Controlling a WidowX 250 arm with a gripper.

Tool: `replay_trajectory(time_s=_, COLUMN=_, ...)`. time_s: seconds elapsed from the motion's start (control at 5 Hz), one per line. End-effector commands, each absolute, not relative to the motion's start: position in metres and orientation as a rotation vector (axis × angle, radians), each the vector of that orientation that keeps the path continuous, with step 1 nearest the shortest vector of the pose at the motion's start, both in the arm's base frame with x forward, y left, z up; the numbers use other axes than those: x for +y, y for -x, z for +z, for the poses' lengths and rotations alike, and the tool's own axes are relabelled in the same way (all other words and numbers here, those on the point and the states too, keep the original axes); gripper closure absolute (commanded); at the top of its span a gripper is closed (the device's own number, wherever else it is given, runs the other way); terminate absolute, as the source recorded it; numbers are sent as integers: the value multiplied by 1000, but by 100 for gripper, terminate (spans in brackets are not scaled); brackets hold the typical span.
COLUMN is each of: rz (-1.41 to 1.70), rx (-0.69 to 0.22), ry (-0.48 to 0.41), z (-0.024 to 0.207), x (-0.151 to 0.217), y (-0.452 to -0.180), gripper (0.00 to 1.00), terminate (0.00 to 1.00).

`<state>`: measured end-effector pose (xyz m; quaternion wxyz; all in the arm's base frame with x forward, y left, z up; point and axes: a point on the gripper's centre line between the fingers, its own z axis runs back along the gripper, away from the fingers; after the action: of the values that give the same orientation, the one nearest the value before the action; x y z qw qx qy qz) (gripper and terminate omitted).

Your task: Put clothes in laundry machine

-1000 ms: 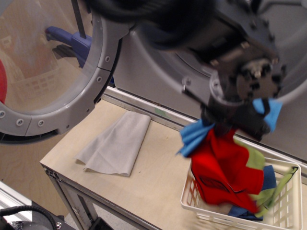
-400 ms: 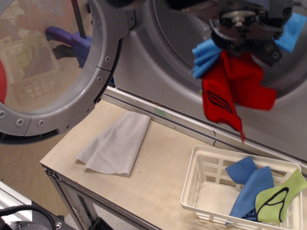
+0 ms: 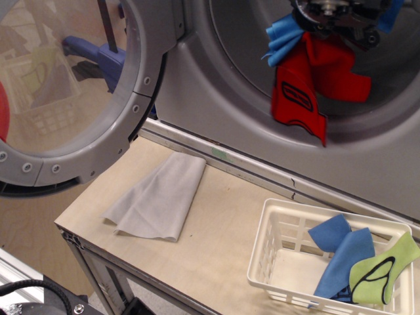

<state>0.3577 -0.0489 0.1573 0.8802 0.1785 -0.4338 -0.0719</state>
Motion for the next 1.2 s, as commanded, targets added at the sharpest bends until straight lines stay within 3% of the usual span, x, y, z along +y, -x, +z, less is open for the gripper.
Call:
replay_trajectory(time_s=0.0, rz=-102, rx=-989, ry=-450, z=157, x=-23, y=-399, gripper=100, terminate=0)
replay_trajectory(time_s=0.2, rz=-65, rx=-985, ry=-430, z=145, x=-13, y=-412, gripper=100, terminate=0)
replay_trajectory(time_s=0.4, rz=-13, rx=-962, ry=-477, z=138, x=-8, y=-415, gripper=0, terminate=0)
replay_trajectory(time_s=0.6, rz=20, rx=-977, ry=-482, z=137, x=-5, y=-410, gripper=0, terminate=0)
replay_trajectory(time_s=1.0, rz=-33, rx=-933, ry=-372, z=150, x=-13, y=-379, gripper=0, terminate=0)
